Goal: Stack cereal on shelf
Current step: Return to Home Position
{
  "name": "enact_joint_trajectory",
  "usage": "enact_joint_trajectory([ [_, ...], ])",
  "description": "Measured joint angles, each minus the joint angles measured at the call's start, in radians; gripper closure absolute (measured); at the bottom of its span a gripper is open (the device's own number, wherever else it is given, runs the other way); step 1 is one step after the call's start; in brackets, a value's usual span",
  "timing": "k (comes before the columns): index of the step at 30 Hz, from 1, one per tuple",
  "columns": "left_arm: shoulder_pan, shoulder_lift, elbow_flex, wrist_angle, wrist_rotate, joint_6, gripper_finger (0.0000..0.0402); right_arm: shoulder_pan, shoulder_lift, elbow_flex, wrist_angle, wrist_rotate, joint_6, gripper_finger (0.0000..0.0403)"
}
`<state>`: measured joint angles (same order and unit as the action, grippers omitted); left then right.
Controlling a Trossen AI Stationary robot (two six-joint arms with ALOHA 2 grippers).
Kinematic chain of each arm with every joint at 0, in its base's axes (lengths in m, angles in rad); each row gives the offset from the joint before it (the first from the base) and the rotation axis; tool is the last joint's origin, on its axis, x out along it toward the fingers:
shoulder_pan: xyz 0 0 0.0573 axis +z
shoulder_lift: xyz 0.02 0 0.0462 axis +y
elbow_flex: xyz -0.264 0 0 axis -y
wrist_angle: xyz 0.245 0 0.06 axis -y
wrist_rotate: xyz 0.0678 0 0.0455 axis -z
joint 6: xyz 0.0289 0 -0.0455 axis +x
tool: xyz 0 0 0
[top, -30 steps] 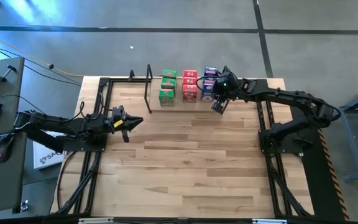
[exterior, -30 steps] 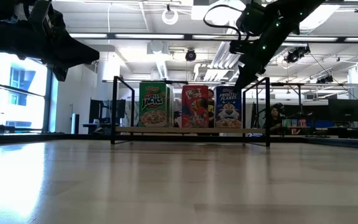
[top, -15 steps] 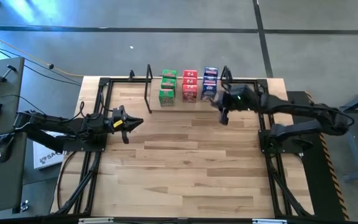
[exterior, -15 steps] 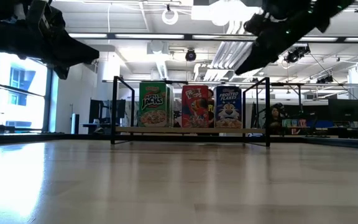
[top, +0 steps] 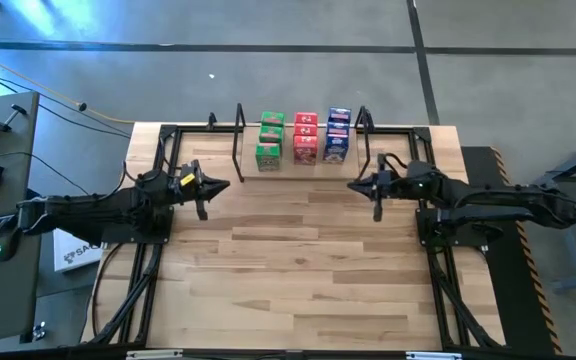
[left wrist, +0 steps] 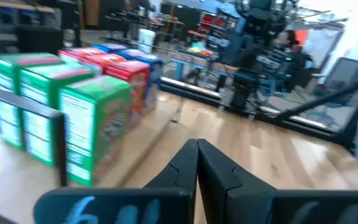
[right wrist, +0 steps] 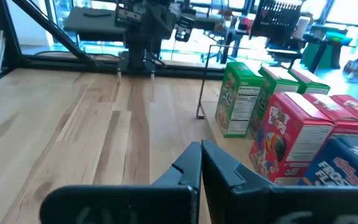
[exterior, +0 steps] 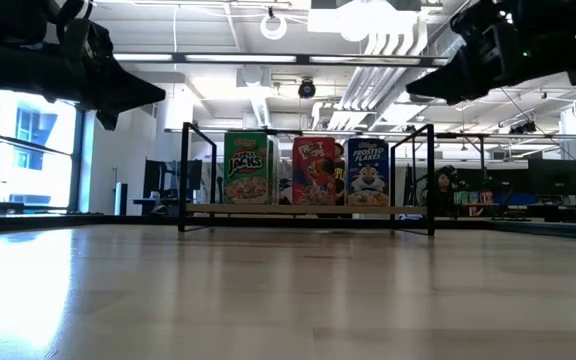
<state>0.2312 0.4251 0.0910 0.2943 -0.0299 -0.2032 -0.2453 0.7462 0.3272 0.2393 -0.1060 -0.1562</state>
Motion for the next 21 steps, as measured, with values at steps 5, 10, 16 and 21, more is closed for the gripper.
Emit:
enact_joint_trajectory([
  [5,0.052,-0.029,0.0,-0.045,0.0,0.032,0.0401,-0.003,-0.118,-0.083,0.005,0.001,0.008,0.0403],
  [10,0.067,-0.102,0.0,-0.108,-0.007,0.062,0.0401,-0.003,-0.256,-0.187,0.008,0.033,0.044,0.0403],
  [16,0.084,-0.23,0.0,-0.233,-0.039,0.077,0.0401,-0.003,-0.459,-0.257,-0.075,0.081,0.062,0.0403],
  [21,0.085,-0.35,-0.025,-0.301,-0.098,0.062,0.0401,-0.003,-0.616,-0.261,-0.216,0.125,0.056,0.0403],
])
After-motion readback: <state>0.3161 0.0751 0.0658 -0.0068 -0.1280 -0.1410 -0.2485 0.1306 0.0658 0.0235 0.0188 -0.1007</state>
